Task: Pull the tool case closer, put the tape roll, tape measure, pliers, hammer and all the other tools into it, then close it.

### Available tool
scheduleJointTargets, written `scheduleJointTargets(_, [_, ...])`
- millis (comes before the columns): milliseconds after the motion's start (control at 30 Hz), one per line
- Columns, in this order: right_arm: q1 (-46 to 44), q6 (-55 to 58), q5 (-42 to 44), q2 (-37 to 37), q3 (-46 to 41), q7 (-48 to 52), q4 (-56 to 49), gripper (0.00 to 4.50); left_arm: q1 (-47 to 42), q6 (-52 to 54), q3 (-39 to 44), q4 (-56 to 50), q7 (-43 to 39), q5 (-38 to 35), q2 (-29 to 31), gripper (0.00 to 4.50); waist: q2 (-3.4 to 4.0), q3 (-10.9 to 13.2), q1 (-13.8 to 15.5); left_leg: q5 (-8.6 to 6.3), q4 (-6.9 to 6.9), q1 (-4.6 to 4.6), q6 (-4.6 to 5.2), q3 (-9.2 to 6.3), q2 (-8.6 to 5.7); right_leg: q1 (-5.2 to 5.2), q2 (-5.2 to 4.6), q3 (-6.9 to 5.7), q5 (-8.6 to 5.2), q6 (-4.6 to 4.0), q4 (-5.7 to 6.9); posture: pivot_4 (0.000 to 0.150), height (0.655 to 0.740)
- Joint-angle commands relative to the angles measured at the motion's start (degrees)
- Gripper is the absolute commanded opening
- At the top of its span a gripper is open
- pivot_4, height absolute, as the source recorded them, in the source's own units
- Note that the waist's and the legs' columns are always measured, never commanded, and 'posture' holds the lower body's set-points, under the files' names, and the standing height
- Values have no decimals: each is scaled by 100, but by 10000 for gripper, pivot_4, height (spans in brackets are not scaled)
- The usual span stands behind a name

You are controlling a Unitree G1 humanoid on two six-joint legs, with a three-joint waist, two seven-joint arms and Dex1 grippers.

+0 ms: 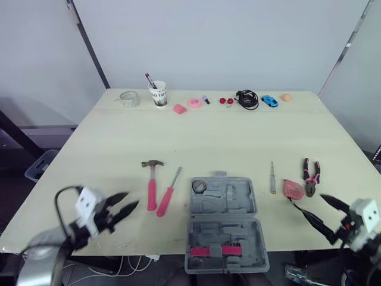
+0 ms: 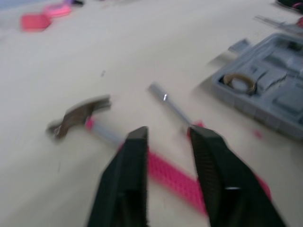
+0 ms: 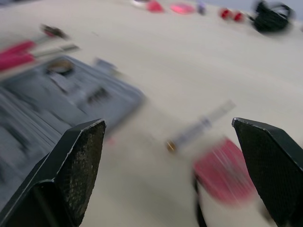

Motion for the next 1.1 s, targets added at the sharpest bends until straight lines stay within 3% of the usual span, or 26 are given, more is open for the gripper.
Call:
scheduleJointTargets(33, [166,-236,-8,124,-229,-112,-77,45000,508,-68,310,-493,338,-124,-157,35600,2,-1,30,1,7,-1,0,2,1,-1,2,-2,1,0,3,1500,7400])
scheduleJointTargets(67, [242,-278,-36,155,-242,-122,-43,45000,658,-105,346,-504,392,-109,-210,35926,8,-15,31,1,8,6,0,3,4,0,2,1,2,-1,4,1500,7400])
scheduleJointTargets(100, [313,-302,-41,186,-249,-136,-20,45000,792,-152,366,-493,419,-89,-244,42152,7,-22,33,1,7,18,0,8,6,3,-4,4,1,-1,4,1500,7400])
scheduleJointTargets(133, [372,-311,-30,211,-252,-153,-9,45000,896,-184,378,-486,435,-70,-267,44244,7,-24,37,0,5,23,-1,11,6,3,-5,5,1,-2,4,1500,7400])
scheduleJointTargets(333, [551,-482,-115,268,-258,-166,228,45000,1121,-325,378,-387,488,-82,-272,44244,10,-26,42,0,3,19,-1,12,6,-2,-8,6,0,-2,3,1500,7400])
scheduleJointTargets(533, [275,-316,-122,271,-80,-294,125,45000,688,-284,150,-484,324,-141,-82,44244,11,-26,41,0,2,15,-1,12,6,-4,-7,5,0,-3,1,1500,7400])
scheduleJointTargets(900, [-518,817,-729,427,531,-1566,-513,45000,-341,-114,-637,-861,-262,-158,322,44244,14,-29,34,0,1,4,-1,15,2,-5,-5,5,2,-6,1,1500,7400])
scheduleJointTargets(1100, [-993,1380,-1163,876,801,-2565,-510,45000,-926,320,-1358,-1352,-651,-335,378,44244,16,-30,36,1,4,6,0,13,2,-3,-2,4,2,-4,3,1500,7400])
